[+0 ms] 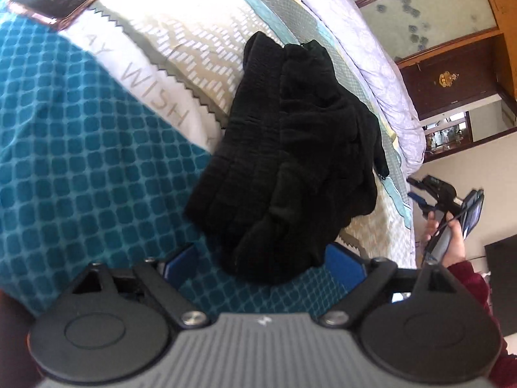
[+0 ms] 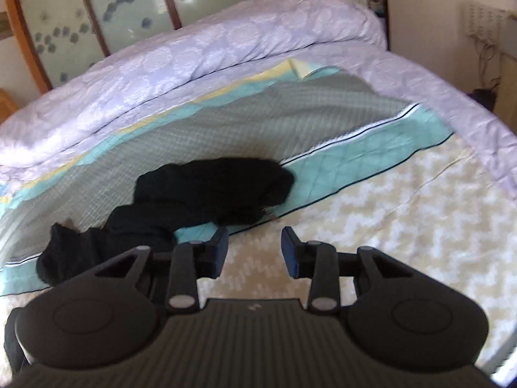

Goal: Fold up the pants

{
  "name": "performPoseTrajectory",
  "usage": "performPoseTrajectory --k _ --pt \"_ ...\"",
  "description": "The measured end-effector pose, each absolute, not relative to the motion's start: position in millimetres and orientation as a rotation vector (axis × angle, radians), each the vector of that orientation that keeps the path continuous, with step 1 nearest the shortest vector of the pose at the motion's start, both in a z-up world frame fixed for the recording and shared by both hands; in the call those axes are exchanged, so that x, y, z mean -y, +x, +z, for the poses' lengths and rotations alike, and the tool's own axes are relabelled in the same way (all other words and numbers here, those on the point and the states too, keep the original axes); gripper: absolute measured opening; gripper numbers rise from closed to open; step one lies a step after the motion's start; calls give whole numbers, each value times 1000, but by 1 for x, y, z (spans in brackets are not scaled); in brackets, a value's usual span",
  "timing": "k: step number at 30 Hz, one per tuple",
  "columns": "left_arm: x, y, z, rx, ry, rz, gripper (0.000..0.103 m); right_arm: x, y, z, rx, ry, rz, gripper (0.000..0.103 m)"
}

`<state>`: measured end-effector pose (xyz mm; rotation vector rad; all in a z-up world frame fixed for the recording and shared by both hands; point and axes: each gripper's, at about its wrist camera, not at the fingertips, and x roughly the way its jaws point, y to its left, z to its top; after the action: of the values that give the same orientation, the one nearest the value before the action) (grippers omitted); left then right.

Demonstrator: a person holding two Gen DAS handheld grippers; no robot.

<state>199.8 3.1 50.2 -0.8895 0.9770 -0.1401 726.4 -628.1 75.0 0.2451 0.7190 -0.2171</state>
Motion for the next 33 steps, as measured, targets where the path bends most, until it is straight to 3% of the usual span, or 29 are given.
performPoseTrajectory --k 3,5,8,12,14,15,16,19,28,33 --pt "20 227 52 -971 -829 -147 80 568 736 81 -684 63 -55 45" --pt "28 241 44 -990 -812 -173 50 513 743 93 -636 -50 98 51" --pt "43 271 39 -1007 -798 -180 18 433 762 105 -588 -140 307 61" --pt "49 297 33 -1009 -842 -212 16 352 817 87 -672 -222 389 76" --pt "58 316 32 -1011 -841 -225 16 327 847 59 -703 -346 300 71" --pt "63 322 31 -1012 -836 -230 16 323 863 39 -735 -411 222 32" --pt "67 331 31 -1014 -828 -235 16 321 872 27 -770 -435 170 9" --pt "83 358 37 -1001 -809 -245 15 373 859 47 -701 -233 106 9" --pt "99 424 85 -828 -803 -181 12 606 689 237 -289 129 -305 9" --pt "83 454 126 -737 -830 -149 9 705 574 267 -239 230 -479 9"
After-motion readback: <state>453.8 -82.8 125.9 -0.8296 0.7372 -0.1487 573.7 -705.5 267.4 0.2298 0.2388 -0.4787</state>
